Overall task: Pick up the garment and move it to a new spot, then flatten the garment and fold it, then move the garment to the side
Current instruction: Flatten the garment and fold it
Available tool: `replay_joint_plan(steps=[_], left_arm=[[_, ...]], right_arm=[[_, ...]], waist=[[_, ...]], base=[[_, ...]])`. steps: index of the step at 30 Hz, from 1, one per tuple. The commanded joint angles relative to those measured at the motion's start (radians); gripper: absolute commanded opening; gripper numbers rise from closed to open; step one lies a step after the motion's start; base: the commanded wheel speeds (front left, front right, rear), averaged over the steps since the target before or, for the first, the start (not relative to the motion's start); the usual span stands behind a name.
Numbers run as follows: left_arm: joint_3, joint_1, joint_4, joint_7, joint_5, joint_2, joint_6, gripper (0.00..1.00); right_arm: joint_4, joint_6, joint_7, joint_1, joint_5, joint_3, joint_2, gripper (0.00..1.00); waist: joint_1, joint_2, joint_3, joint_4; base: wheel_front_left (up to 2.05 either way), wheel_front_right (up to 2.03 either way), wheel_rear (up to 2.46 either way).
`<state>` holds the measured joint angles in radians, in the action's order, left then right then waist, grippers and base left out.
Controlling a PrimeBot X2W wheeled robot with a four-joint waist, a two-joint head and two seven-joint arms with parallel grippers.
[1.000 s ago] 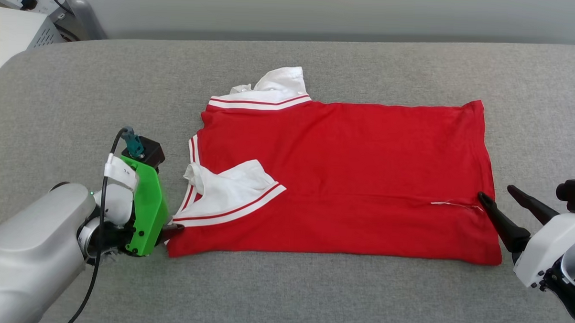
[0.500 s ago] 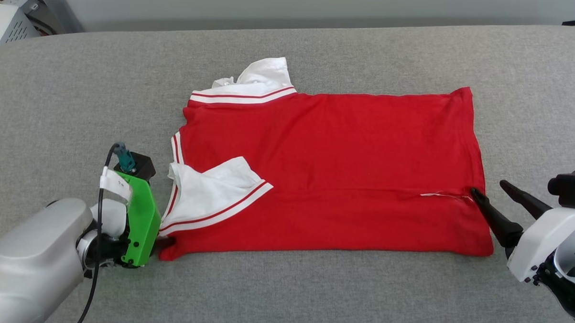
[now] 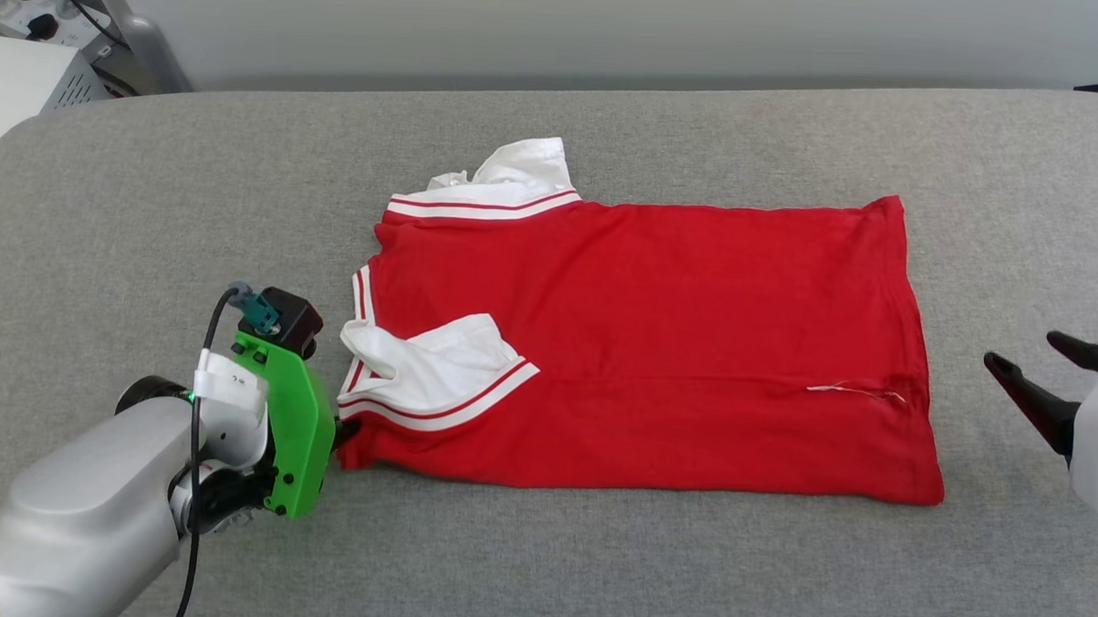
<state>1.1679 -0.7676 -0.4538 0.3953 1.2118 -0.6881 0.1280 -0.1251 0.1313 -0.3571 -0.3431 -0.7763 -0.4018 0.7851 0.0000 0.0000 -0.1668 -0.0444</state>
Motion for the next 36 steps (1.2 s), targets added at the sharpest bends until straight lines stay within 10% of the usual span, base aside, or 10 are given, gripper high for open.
replay_joint_plan(steps=[1, 11, 27, 28, 29, 36], left_arm=[[0.005, -0.012, 0.014, -0.015, -0.016, -0.011, 0.003, 0.0], [0.026, -0.045, 0.058, -0.052, -0.049, -0.023, 0.003, 0.0], [0.036, -0.064, 0.038, -0.085, -0.058, -0.015, 0.003, 0.0], [0.038, -0.061, 0.035, -0.088, -0.056, -0.013, 0.003, 0.0], [0.039, -0.056, 0.031, -0.091, -0.054, -0.012, 0.003, 0.0], [0.045, 0.004, 0.017, -0.132, -0.017, -0.021, 0.003, 0.0]], right_arm=[[0.009, -0.001, -0.058, -0.017, -0.016, -0.006, 0.011, 1.0], [-0.021, -0.001, -0.333, -0.04, -0.058, -0.049, -0.014, 1.0], [-0.326, -0.001, -0.281, -0.037, -0.022, -0.171, -0.179, 1.0], [-0.332, -0.001, -0.273, -0.035, -0.029, -0.178, -0.182, 0.85], [-0.338, -0.001, -0.253, -0.035, -0.039, -0.18, -0.186, 0.06], [-0.322, -0.001, -0.125, -0.048, -0.072, -0.178, -0.155, 0.0]], waist=[[0.0, 0.0, 0.004, 0.005], [0.0, 0.0, -0.022, 0.028], [0.0, 0.0, -0.084, 0.058], [0.0, 0.0, -0.084, 0.058], [0.0, 0.0, -0.083, 0.056], [0.0, 0.0, -0.025, 0.04]], base=[[0.0, 0.0, 0.0], [0.0, 0.0, 0.0], [0.0, 0.0, 0.0], [0.0, 0.0, 0.0], [0.0, 0.0, 0.0], [0.0, 0.0, 0.0]])
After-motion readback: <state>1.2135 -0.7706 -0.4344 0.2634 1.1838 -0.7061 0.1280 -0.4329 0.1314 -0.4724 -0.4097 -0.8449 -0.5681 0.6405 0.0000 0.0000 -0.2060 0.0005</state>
